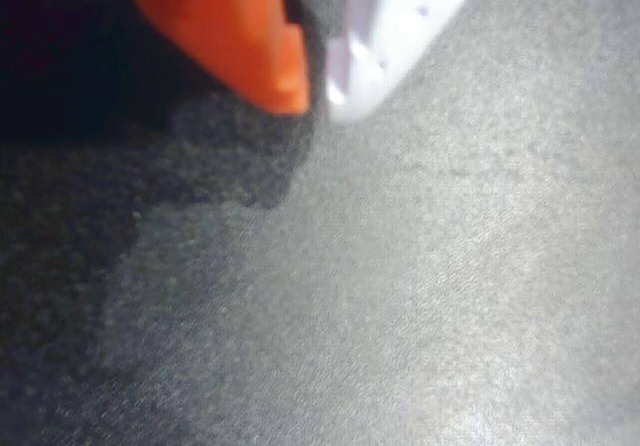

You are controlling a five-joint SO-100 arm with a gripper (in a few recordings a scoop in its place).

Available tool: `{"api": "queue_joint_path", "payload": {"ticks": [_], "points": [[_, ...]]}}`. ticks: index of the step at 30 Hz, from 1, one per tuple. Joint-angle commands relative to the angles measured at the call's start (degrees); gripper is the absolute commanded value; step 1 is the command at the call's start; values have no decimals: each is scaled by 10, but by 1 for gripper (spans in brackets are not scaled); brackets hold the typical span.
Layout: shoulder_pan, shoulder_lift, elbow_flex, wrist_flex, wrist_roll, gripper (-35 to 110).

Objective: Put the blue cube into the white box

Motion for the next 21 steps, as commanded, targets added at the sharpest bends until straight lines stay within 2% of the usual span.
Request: {"api": "queue_joint_path", "payload": {"ticks": [1,17,21], "points": [[4,3,-2,1,0,0],[-1,3,-2,1,4,0],[-3,3,-5,-32,0,0]]}}
